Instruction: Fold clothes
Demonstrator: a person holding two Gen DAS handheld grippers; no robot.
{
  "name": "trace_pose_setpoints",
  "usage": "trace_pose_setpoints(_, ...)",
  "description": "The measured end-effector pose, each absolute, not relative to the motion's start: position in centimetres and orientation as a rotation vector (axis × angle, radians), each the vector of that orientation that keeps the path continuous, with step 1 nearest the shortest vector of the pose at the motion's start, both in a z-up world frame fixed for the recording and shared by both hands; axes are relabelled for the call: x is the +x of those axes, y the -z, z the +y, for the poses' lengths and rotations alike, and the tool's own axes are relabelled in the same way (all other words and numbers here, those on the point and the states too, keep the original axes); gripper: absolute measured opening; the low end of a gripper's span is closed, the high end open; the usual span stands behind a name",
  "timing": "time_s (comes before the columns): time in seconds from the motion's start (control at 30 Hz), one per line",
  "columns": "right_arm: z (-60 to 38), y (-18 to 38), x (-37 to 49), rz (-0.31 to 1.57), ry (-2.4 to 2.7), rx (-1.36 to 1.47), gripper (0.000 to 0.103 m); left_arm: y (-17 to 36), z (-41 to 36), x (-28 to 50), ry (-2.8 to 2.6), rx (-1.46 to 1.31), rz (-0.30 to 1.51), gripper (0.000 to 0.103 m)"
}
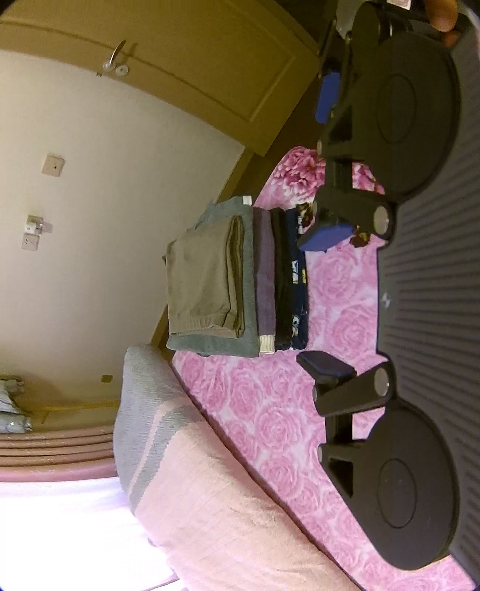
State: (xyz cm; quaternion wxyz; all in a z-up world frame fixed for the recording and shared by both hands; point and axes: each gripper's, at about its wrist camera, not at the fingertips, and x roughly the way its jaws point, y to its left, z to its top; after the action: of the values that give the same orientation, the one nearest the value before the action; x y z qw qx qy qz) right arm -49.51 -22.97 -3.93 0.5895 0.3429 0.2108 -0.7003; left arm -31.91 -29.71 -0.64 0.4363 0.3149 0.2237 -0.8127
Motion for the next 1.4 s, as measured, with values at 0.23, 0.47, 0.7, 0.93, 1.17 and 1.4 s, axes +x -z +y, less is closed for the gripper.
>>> trace_pose_setpoints(0.23,-18.0,2.3,-47.9,0.379,1.667,0.737,0.075,-0.5,-25.7,-29.9,1.976,0.722,0.503,0.084)
trace_pose_setpoints(0.47,-15.2,1.3,-46.8,0.333,1.728,0.739,0.076,-0.2,-23.4,-27.7,1.989,0.730,0.576,0.085)
trace_pose_setpoints(0.7,-14.3,1.6,-45.3,0.388,1.730,0.780,0.076,-0.2,-21.4,-26.9,1.951,0.761,0.522,0.085)
trace_pose_setpoints(0.93,-13.6,1.8,-43.9,0.453,1.695,0.702,0.076,-0.2,-20.8,-26.4,1.917,0.775,0.518,0.085)
trace_pose_setpoints(1.17,-14.0,2.7,-44.3,0.468,1.672,0.751,0.076,0.4,-20.8,-26.9,1.906,0.801,0.527,0.085)
trace_pose_setpoints(1.4,-15.1,3.8,-45.6,0.496,1.661,0.832,0.076,1.8,-21.5,-28.1,1.883,0.845,0.544,0.085)
